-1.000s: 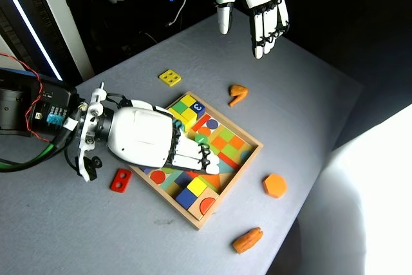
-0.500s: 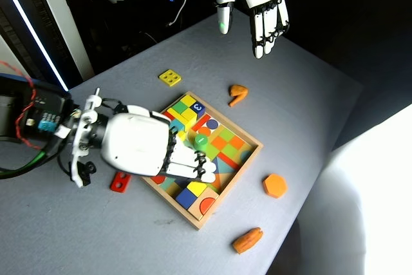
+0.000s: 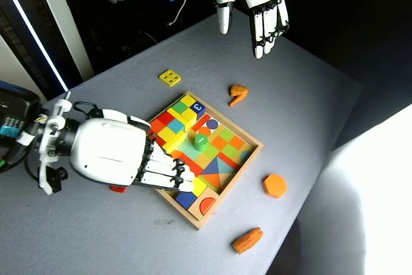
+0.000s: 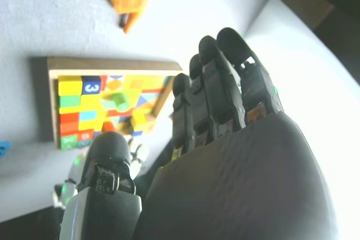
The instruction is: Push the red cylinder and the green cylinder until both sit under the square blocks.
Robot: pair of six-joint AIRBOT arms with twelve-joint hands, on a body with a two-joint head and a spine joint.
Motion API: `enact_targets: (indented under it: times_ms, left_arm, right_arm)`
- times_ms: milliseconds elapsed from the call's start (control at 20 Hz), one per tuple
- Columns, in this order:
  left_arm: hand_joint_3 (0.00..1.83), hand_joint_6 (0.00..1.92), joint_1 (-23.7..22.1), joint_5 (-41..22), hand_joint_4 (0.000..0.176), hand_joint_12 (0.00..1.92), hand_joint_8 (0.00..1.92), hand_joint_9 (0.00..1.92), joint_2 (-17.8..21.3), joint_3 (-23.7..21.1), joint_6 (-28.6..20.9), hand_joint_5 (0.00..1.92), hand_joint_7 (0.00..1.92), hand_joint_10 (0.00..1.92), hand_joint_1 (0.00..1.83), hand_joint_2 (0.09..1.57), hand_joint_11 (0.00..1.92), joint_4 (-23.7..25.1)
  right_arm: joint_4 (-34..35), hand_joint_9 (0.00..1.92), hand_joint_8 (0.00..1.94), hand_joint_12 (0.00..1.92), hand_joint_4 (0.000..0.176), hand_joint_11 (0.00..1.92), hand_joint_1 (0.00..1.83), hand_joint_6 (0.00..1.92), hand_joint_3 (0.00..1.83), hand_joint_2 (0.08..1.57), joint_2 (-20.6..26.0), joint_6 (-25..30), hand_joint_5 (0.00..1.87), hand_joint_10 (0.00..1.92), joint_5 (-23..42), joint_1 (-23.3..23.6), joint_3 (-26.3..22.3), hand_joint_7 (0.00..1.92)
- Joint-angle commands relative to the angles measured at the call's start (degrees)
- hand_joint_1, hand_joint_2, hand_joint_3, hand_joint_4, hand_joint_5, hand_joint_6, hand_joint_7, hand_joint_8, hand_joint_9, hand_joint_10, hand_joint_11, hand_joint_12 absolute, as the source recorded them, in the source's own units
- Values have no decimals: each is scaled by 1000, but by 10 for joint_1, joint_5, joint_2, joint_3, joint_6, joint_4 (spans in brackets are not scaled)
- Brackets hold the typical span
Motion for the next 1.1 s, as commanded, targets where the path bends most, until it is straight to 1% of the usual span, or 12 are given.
enact_targets:
  times_ms: [0, 100, 150, 300, 350, 450, 500, 700, 800, 850, 950, 1050]
  left_arm:
    - [1, 4, -4, -33, 37, 1098, 0, 365, 4, -2, 0, 269, 294, 2, 21, 1339, 0, 21]
    - [0, 7, -4, -33, 34, 1108, 2, 369, 4, -2, 0, 281, 300, 3, 80, 1333, 0, 21]
    - [0, 2, -4, -33, 40, 1116, 1, 368, 4, -3, 0, 271, 299, 2, 71, 1334, 0, 21]
    - [0, 4, -4, -33, 34, 1113, 1, 363, 5, -4, 0, 278, 299, 0, 82, 1334, 0, 20]
    - [0, 5, -4, -33, 39, 1112, 3, 369, 5, -4, 0, 281, 304, 3, 84, 1331, 0, 20]
    - [1, 3, -4, -33, 36, 1129, 4, 381, 5, -3, 0, 281, 313, 7, 33, 1335, 0, 21]
    - [1, 2, -4, -33, 39, 1130, 3, 383, 5, -3, 0, 279, 312, 7, 27, 1336, 0, 21]
    - [2, 3, -4, -33, 39, 1133, 2, 382, 5, -2, 0, 266, 308, 5, 49, 1340, 0, 21]
    - [3, 3, -4, -33, 36, 1132, 2, 383, 5, -2, 0, 267, 309, 5, 28, 1344, 0, 21]
    - [2, 4, -4, -33, 38, 1132, 2, 381, 5, -2, 0, 269, 309, 4, 29, 1341, 0, 21]
    - [0, 2, -4, -33, 39, 1149, 3, 388, 5, -2, 0, 267, 316, 5, 60, 1340, 0, 21]
    - [0, 5, -4, -33, 39, 1147, 5, 384, 5, -2, 0, 275, 319, 6, 49, 1339, 0, 21]
  right_arm:
    - [-7, 29, 1, 0, 0, 0, 0, 11, 0, 1236, 10, -3, 835, 12, 28, -2, -3, 217]
    - [-7, 14, 4, 0, 0, 0, 0, 7, 0, 1241, 20, -3, 829, 5, 25, -2, -5, 214]
    - [-7, 9, 4, 0, 0, 0, 0, 7, 1, 1242, 24, -3, 828, 3, 25, -2, -6, 214]
    - [-7, 20, 5, 0, 0, 0, 0, 8, 0, 1236, 32, -2, 833, 8, 25, 0, -7, 217]
    - [-7, 30, 3, 0, 0, 0, 0, 9, 0, 1237, 33, -1, 836, 12, 24, 0, -7, 215]
    - [-7, 23, 0, 0, 0, 0, 0, 8, 0, 1237, 33, -1, 833, 9, 24, 0, -7, 208]
    - [-7, 25, 1, 0, 0, 0, 0, 8, 0, 1236, 33, 0, 834, 10, 24, 2, -7, 209]
    - [-7, 25, 0, 0, 0, 0, 0, 6, 0, 1237, 32, 5, 829, 9, 25, 19, -7, 206]
    - [-7, 23, 0, 0, 0, 0, 0, 4, 0, 1235, 32, 10, 827, 8, 25, 30, -7, 204]
    - [-7, 19, 0, 0, 0, 0, 0, 4, 0, 1239, 32, 12, 827, 7, 25, 34, -8, 199]
    - [-7, 25, 7, 0, 0, 0, 0, 13, 0, 1238, 32, 13, 847, 9, 25, 38, -8, 214]
    - [-7, 19, 6, 0, 0, 0, 0, 6, 1, 1240, 29, 14, 833, 6, 26, 39, -8, 214]
